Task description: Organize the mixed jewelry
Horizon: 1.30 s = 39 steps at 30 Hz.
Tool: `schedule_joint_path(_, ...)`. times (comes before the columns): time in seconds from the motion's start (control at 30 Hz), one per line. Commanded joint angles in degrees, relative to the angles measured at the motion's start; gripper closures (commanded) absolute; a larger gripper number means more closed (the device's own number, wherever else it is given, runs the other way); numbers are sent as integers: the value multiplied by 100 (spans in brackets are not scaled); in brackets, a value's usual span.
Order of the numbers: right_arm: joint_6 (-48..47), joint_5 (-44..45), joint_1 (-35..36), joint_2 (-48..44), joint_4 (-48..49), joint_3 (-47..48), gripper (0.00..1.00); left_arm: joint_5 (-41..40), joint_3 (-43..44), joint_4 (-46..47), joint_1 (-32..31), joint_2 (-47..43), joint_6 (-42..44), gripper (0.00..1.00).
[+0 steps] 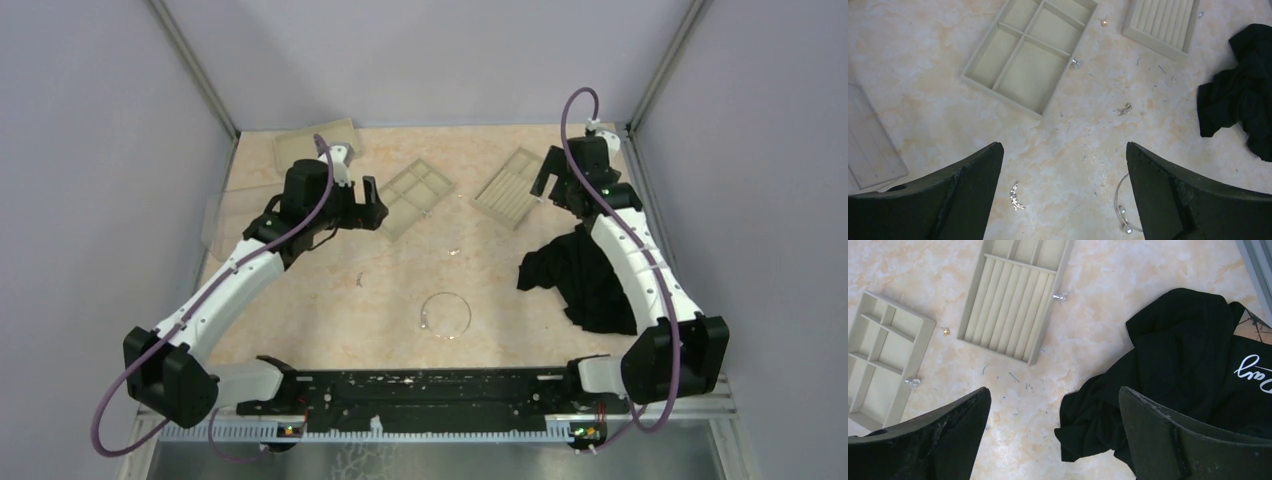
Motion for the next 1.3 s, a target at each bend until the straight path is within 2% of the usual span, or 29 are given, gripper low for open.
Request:
schedule_joint_path(0.0,117,1,4,103,176,164,2,297,185,14,-55,75,-69,1)
schedule_joint_path(0.2,95,-31,10,41,197,14,2,460,348,-186,-135,339,-10,1)
schedule_joint_path(0.33,60,-28,13,-14,245,-118,2,131,409,-277,-301,494,40,1)
schedule_joint_path(0.5,-69,-236,125,49,168,-159,2,-662,126,-194,-513,557,-104,1)
schedule_joint_path(0.7,-177,-206,1478,91,126,-561,2,-730,-240,-132,-727,783,-306,1)
schedule_joint_path(0.87,220,-534,2695,66,59,-1253,2,-798,-473,-53,-1070,900,-626,1)
schedule_joint_path(1.03,712,-902,3025,-3,341,-1845,6,-1134,-873,268,-1317,842,-514,1)
schedule_joint_path(1.13,721,-649,3020,129,541,-1792,17,-1430,-617,-75,-1294,1049,-631,2)
schedule_joint_path(1.27,878,-216,2977,827,658,-1334,46,-1479,-170,-494,-1268,1386,-759,2)
